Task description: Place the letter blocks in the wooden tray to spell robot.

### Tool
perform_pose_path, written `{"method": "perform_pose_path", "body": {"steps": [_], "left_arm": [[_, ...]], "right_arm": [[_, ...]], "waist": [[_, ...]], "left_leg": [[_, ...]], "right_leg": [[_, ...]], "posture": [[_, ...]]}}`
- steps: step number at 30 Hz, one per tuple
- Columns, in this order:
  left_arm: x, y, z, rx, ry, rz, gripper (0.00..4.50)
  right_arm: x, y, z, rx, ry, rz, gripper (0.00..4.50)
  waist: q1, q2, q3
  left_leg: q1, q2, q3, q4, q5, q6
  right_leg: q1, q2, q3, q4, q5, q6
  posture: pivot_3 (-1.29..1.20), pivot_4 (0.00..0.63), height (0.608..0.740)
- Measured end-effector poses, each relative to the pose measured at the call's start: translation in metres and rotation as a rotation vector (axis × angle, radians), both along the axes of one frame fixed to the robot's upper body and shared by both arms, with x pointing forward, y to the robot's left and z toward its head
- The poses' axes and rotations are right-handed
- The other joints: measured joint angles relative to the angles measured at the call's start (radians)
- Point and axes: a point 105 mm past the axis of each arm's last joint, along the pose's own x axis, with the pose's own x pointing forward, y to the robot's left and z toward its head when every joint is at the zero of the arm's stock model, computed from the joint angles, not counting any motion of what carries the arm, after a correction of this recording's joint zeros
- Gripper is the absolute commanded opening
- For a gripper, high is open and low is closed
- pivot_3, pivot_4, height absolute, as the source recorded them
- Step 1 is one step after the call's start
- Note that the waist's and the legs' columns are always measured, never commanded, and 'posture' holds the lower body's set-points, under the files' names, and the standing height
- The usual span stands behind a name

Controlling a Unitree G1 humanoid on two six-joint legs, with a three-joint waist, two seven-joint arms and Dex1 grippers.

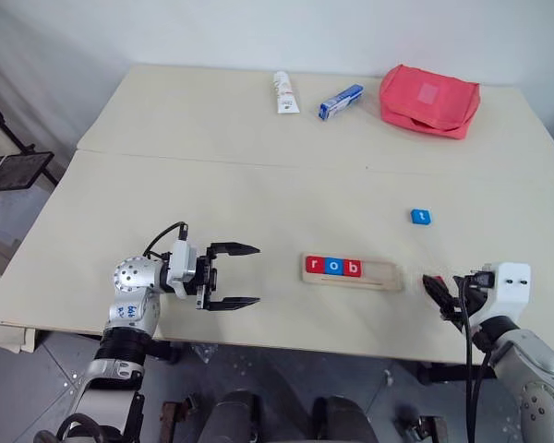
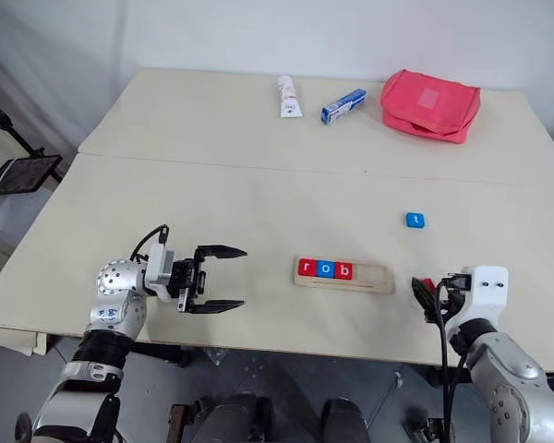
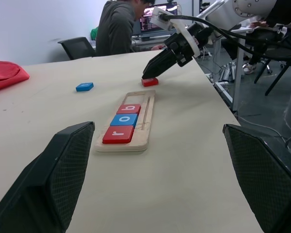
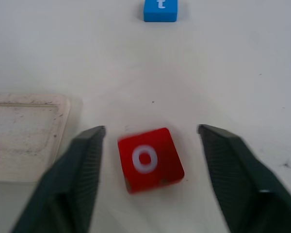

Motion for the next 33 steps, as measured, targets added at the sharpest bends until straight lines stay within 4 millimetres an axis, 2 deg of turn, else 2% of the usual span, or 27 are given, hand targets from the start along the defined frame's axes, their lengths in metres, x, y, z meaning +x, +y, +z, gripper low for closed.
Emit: {"method": "perform_pose_path", "body": {"steps": [1, 6, 11, 14, 19, 28, 33], "left_arm": [[0.000, 0.000, 0.000, 0.000, 0.000, 0.000, 4.50], [0.000, 0.000, 0.000, 0.000, 0.001, 0.000, 4.50], [0.000, -0.001, 0.000, -0.005, 0.002, -0.002, 4.50], [0.000, -0.002, 0.000, -0.006, 0.002, -0.002, 4.50], [0.001, -0.003, 0.001, -0.010, 0.000, -0.006, 4.50], [0.001, -0.001, 0.002, -0.004, -0.005, -0.002, 4.50], [-0.003, 0.002, -0.001, -0.002, 0.001, 0.017, 4.50]], "right_arm": [[-0.001, 0.000, 0.001, -0.005, 0.002, 0.015, 4.47], [-0.006, -0.002, 0.010, -0.066, 0.017, 0.127, 4.47], [-0.010, 0.000, 0.031, -0.212, 0.046, 0.372, 4.47], [-0.012, -0.006, 0.030, -0.266, 0.096, 0.487, 4.47], [0.012, -0.022, 0.045, -0.435, 0.121, 0.712, 4.47], [0.031, -0.022, 0.032, -0.640, 0.195, 1.070, 4.47], [0.040, -0.028, 0.020, -0.750, 0.276, 1.176, 4.47]], "waist": [[0.000, 0.000, 0.000], [0.000, 0.000, 0.000], [0.001, 0.000, 0.000], [0.001, 0.000, 0.000], [-0.005, -0.001, 0.000], [-0.002, -0.001, 0.001], [-0.003, -0.001, 0.001]], "left_leg": [[0.000, 0.000, 0.000, 0.000, 0.000, 0.000], [0.000, 0.000, 0.000, 0.000, 0.000, 0.000], [0.000, 0.001, 0.001, 0.000, 0.000, 0.000], [0.000, 0.000, 0.001, 0.000, 0.000, 0.001], [0.001, 0.001, 0.003, 0.001, 0.000, 0.002], [-0.001, 0.001, 0.002, 0.002, 0.000, 0.002], [-0.001, 0.001, 0.001, 0.002, 0.000, 0.001]], "right_leg": [[0.000, 0.000, 0.000, 0.000, 0.000, 0.000], [0.000, 0.000, 0.000, 0.000, 0.000, 0.000], [0.001, 0.001, 0.000, -0.001, 0.000, 0.000], [0.001, 0.000, 0.000, -0.002, 0.000, 0.000], [0.002, 0.000, -0.001, -0.004, 0.000, 0.001], [0.001, -0.002, -0.006, -0.004, 0.000, 0.001], [0.002, -0.003, -0.009, -0.004, 0.000, 0.001]], "posture": [[0.00, 0.150, 0.740], [0.00, 0.150, 0.740], [0.00, 0.150, 0.740], [0.00, 0.150, 0.740], [0.00, 0.150, 0.740], [0.00, 0.150, 0.740], [0.00, 0.150, 0.740]]}}
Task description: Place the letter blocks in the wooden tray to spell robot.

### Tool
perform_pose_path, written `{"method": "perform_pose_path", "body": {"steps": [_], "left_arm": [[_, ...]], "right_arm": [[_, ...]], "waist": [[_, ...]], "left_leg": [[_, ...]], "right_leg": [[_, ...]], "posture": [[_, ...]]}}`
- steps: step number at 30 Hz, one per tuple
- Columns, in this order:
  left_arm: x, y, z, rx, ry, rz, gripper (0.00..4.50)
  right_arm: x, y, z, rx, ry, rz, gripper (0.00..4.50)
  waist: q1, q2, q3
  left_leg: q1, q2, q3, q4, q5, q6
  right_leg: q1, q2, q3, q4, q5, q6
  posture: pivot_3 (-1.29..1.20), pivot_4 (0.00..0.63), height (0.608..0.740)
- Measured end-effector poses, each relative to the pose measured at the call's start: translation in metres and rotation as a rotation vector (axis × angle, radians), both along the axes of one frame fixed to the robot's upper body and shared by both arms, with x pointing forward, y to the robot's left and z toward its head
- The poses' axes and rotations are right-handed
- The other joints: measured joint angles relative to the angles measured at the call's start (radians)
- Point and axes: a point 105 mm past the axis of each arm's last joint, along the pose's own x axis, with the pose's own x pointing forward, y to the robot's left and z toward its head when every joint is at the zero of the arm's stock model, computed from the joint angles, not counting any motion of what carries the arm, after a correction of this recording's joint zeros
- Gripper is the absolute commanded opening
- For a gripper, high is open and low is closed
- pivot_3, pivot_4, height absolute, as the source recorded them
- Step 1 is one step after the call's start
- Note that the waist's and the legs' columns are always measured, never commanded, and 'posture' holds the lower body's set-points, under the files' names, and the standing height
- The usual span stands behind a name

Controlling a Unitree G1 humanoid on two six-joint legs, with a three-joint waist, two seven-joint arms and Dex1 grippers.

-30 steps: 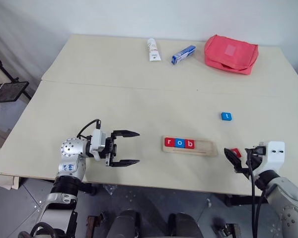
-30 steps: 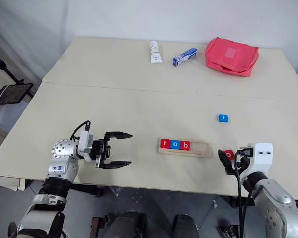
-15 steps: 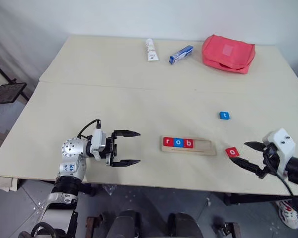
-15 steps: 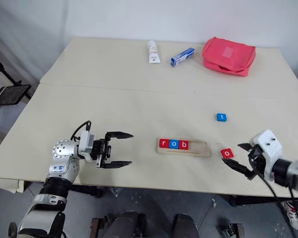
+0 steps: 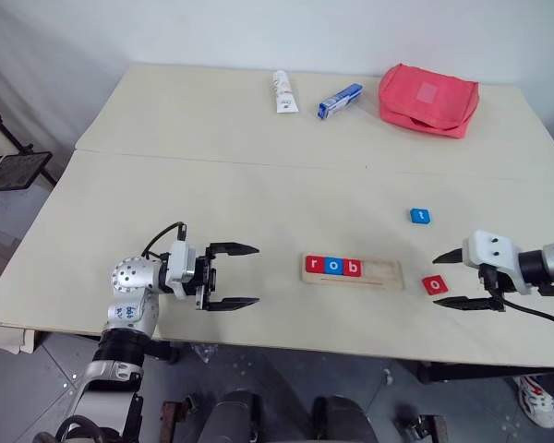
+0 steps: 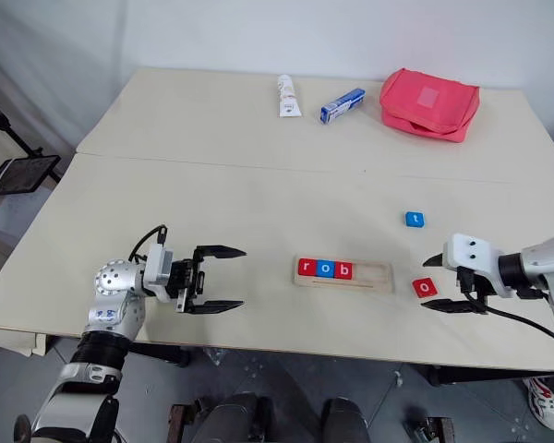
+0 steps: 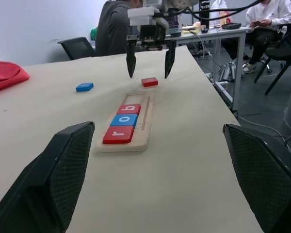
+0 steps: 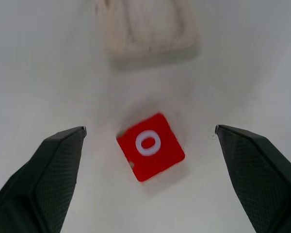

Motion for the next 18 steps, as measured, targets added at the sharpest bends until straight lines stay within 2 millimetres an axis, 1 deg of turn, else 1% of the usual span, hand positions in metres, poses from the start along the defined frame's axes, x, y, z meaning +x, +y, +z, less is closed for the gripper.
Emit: {"method": "perform_pose_path", "body": {"steps": [1, 4, 7, 9, 11, 16, 18], "left_arm": [[-0.0009, 0.0003, 0.0000, 0.001, -0.001, 0.003, 4.50], [-0.0018, 0.0020, -0.0001, 0.005, -0.001, 0.011, 4.50], [-0.0023, 0.0025, -0.0009, 0.004, 0.002, 0.018, 4.50], [-0.0023, 0.0023, -0.0002, 0.003, 0.000, 0.018, 4.50], [-0.0031, 0.0017, 0.0011, 0.003, -0.009, 0.018, 4.50], [-0.0029, 0.0010, 0.0020, 0.002, -0.012, 0.017, 4.50], [-0.0024, 0.0003, 0.0028, 0.002, -0.015, 0.014, 4.50]], "right_arm": [[0.0001, -0.0008, -0.0044, -0.013, 0.014, 0.011, 4.47], [0.0017, -0.0015, -0.0056, -0.027, 0.012, 0.042, 4.47], [0.0030, -0.0007, -0.0063, -0.038, 0.014, 0.069, 3.87], [0.0028, -0.0003, -0.0073, -0.040, 0.015, 0.082, 3.31], [0.0033, -0.0012, -0.0076, -0.038, 0.014, 0.080, 3.05], [0.0049, -0.0020, -0.0069, -0.025, 0.022, 0.042, 1.51], [0.0041, -0.0008, -0.0060, -0.004, 0.022, 0.015, 1.44]], "waist": [[0.001, 0.000, 0.000], [0.001, 0.000, 0.000], [0.001, 0.000, 0.000], [0.000, -0.001, 0.000], [0.000, -0.001, 0.000], [0.000, -0.001, 0.000], [0.001, -0.001, 0.000]], "left_leg": [[0.000, 0.000, 0.000, 0.000, 0.000, 0.000], [0.000, 0.000, 0.000, 0.000, 0.000, 0.000], [0.000, 0.000, -0.001, 0.001, 0.000, 0.000], [0.001, 0.000, -0.001, 0.001, 0.000, 0.000], [0.001, 0.000, -0.001, 0.002, 0.000, 0.000], [0.001, 0.000, -0.001, 0.002, 0.000, 0.000], [0.001, 0.000, -0.001, 0.002, 0.000, 0.000]], "right_leg": [[0.000, 0.000, 0.000, 0.000, 0.000, 0.000], [0.001, -0.001, -0.002, 0.000, 0.000, 0.000], [0.002, -0.001, -0.003, 0.000, 0.000, 0.000], [0.003, -0.001, -0.003, 0.000, 0.000, 0.000], [0.004, -0.001, -0.003, 0.000, 0.000, 0.000], [0.004, -0.001, -0.003, 0.000, 0.000, 0.000], [0.004, -0.001, -0.004, 0.000, 0.000, 0.000]], "posture": [[0.00, 0.150, 0.740], [0.00, 0.150, 0.740], [0.00, 0.150, 0.740], [0.00, 0.150, 0.740], [0.00, 0.150, 0.740], [0.00, 0.150, 0.740], [0.00, 0.150, 0.740]]}}
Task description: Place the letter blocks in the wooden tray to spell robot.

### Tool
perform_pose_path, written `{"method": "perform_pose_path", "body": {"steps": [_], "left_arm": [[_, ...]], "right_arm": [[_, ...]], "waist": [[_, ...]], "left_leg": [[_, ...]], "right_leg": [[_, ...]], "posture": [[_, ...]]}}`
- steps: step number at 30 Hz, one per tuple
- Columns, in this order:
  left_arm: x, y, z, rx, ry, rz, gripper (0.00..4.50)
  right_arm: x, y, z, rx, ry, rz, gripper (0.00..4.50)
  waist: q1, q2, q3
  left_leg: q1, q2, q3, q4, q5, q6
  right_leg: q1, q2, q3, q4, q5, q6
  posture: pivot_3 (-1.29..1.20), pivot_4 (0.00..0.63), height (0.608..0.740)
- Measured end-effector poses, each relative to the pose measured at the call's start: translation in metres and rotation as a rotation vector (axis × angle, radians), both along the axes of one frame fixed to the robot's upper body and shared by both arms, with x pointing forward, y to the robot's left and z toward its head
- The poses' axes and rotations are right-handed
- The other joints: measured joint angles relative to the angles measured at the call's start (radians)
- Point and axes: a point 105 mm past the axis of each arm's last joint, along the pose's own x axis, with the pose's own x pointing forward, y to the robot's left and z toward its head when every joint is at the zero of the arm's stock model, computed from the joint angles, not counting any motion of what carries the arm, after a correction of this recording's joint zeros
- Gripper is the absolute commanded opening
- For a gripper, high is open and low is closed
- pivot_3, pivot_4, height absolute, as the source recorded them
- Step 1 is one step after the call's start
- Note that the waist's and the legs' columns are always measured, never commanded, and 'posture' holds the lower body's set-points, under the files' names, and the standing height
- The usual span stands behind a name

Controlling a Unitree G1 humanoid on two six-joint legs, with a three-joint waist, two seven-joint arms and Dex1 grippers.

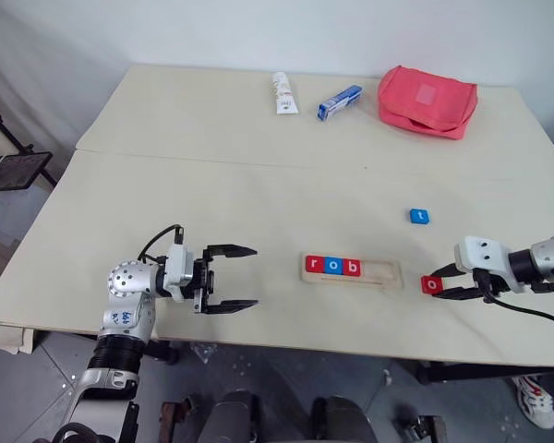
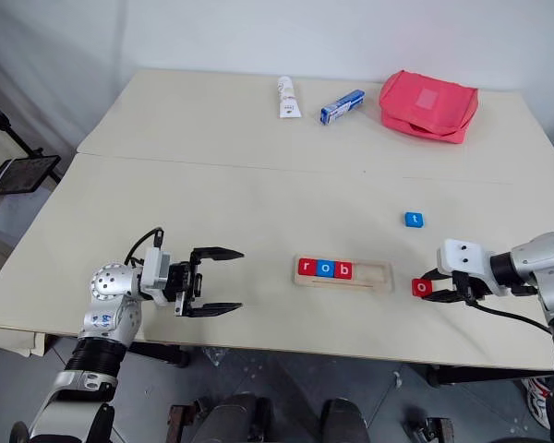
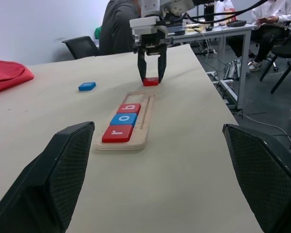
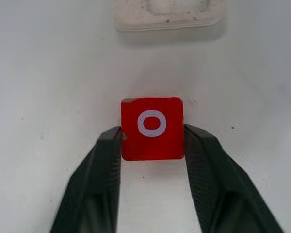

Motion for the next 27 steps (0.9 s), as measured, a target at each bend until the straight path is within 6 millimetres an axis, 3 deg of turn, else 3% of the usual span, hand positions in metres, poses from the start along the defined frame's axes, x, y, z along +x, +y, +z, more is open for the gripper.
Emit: {"method": "perform_pose_path", "body": {"steps": [4, 8, 15, 21, 27], "left_arm": [[0.003, -0.002, 0.001, -0.002, 0.002, -0.009, 4.50], [0.005, -0.004, 0.003, -0.005, -0.001, -0.019, 4.50], [0.006, -0.004, -0.002, -0.010, 0.018, -0.019, 4.50], [0.006, -0.006, -0.002, -0.016, 0.012, -0.020, 4.50], [0.005, -0.005, -0.002, -0.018, 0.011, -0.011, 4.50]], "right_arm": [[-0.004, 0.006, 0.001, 0.058, 0.007, -0.049, 1.44], [-0.001, 0.021, 0.019, 0.135, -0.034, -0.093, 1.44], [-0.004, 0.066, 0.050, 0.215, -0.022, -0.090, 1.44], [-0.002, 0.095, 0.044, 0.200, 0.019, -0.038, 1.44], [0.008, 0.103, 0.033, 0.165, 0.027, -0.025, 1.44]], "waist": [[0.001, 0.000, 0.000], [0.001, 0.000, 0.000], [0.002, 0.000, 0.000], [0.003, 0.000, 0.000], [0.001, 0.000, 0.000]], "left_leg": [[-0.001, 0.000, 0.000, 0.000, 0.000, 0.000], [-0.001, 0.000, 0.000, 0.000, 0.000, 0.000], [-0.002, 0.000, 0.000, -0.001, 0.000, 0.000], [-0.002, -0.001, -0.001, -0.001, 0.000, 0.000], [-0.002, -0.001, -0.001, -0.001, 0.000, 0.000]], "right_leg": [[-0.001, 0.000, 0.000, 0.000, 0.000, 0.000], [-0.002, 0.000, 0.000, 0.001, 0.000, 0.000], [-0.003, -0.001, 0.000, 0.001, 0.000, 0.000], [-0.003, -0.001, 0.000, 0.001, 0.000, 0.000], [-0.004, -0.001, -0.001, 0.001, 0.000, 0.000]], "posture": [[0.00, 0.150, 0.740], [0.00, 0.150, 0.740], [0.00, 0.150, 0.740], [0.00, 0.150, 0.740], [0.00, 0.150, 0.740]]}}
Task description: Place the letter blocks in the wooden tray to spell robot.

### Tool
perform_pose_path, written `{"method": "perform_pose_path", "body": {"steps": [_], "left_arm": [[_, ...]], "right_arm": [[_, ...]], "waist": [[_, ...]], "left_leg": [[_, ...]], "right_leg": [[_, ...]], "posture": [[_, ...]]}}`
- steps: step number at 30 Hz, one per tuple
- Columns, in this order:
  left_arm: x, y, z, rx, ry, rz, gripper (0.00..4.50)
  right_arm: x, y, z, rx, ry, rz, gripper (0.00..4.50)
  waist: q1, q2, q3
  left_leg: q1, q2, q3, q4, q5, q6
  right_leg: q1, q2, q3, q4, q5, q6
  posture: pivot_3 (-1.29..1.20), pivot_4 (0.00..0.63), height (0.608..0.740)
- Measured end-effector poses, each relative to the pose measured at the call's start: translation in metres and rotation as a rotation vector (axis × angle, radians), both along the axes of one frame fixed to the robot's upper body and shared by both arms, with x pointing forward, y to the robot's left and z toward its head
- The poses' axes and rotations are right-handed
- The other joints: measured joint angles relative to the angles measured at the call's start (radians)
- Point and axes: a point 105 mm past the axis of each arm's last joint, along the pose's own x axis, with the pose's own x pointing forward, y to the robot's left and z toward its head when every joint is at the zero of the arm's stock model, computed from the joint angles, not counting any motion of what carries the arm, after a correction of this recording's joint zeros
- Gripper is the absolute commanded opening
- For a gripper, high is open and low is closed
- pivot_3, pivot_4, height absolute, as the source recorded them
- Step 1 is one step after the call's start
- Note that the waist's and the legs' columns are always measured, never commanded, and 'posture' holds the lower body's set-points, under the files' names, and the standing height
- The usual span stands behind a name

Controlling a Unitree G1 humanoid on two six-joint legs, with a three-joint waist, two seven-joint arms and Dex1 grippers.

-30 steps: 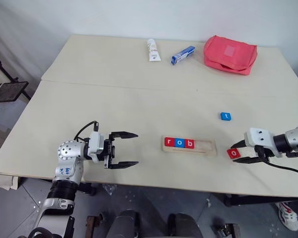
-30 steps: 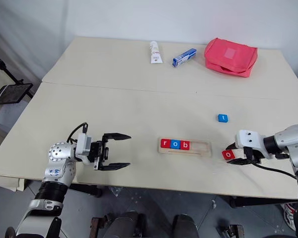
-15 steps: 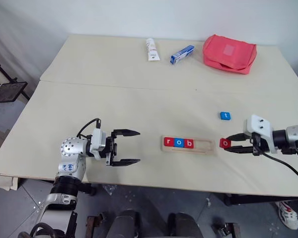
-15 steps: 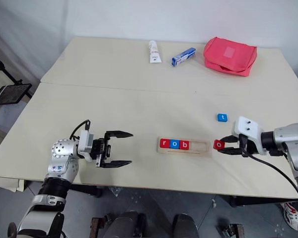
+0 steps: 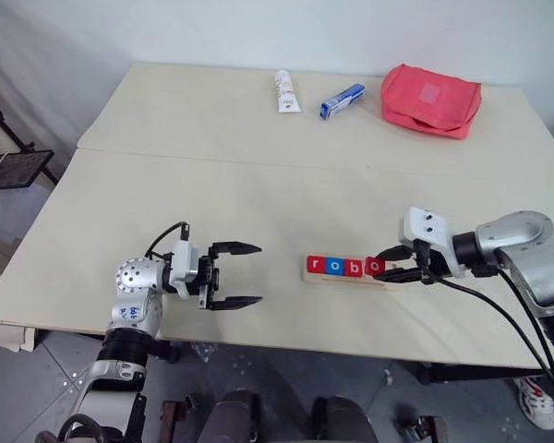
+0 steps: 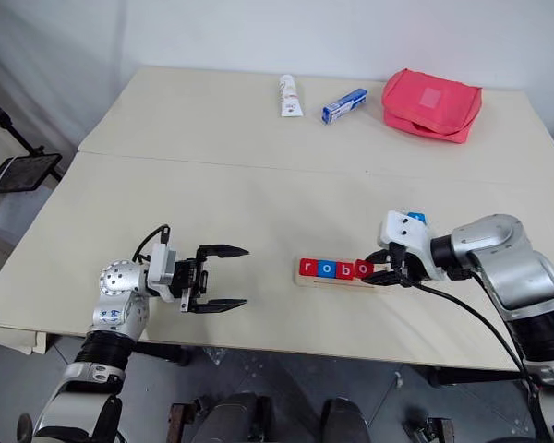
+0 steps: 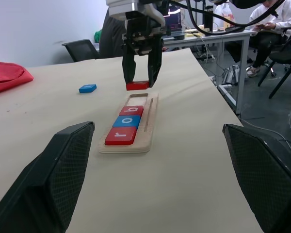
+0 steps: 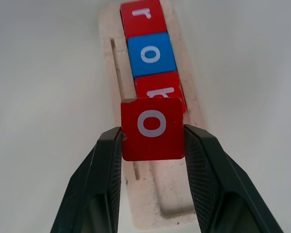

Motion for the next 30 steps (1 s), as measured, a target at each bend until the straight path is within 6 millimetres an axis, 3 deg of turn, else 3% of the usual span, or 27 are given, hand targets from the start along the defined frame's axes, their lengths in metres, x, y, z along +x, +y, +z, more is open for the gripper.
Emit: {"method": "perform_pose_path", "body": {"steps": [16, 17, 24, 30], "left_arm": [[-0.002, 0.002, -0.001, -0.004, -0.003, 0.025, 4.50], [-0.002, 0.002, -0.001, -0.004, -0.003, 0.026, 4.50], [-0.002, 0.001, -0.001, -0.005, -0.003, 0.026, 4.50], [-0.001, 0.000, 0.001, -0.007, -0.008, 0.023, 4.50]], "right_arm": [[0.012, -0.002, -0.014, -0.061, 0.024, 0.028, 1.44], [0.012, -0.002, -0.015, -0.065, 0.025, 0.031, 2.15], [0.012, -0.004, -0.015, -0.084, 0.017, 0.027, 4.48], [0.014, 0.001, -0.004, -0.077, -0.029, 0.024, 4.48]], "waist": [[0.000, 0.000, 0.000], [0.000, 0.000, 0.000], [0.000, 0.000, 0.000], [0.000, 0.000, 0.000]], "left_leg": [[0.000, 0.000, 0.000, 0.000, 0.000, 0.000], [0.000, 0.000, 0.000, 0.000, 0.000, 0.000], [0.000, 0.000, 0.000, 0.000, 0.000, 0.000], [0.000, 0.000, 0.000, 0.000, 0.000, 0.000]], "right_leg": [[-0.001, 0.000, 0.000, 0.001, 0.000, 0.000], [-0.001, 0.000, 0.000, 0.001, 0.000, 0.000], [-0.001, 0.000, 0.000, 0.001, 0.000, 0.000], [-0.001, 0.000, 0.000, 0.001, 0.000, 0.000]], "posture": [[0.00, 0.150, 0.740], [0.00, 0.150, 0.740], [0.00, 0.150, 0.740], [0.00, 0.150, 0.740]]}}
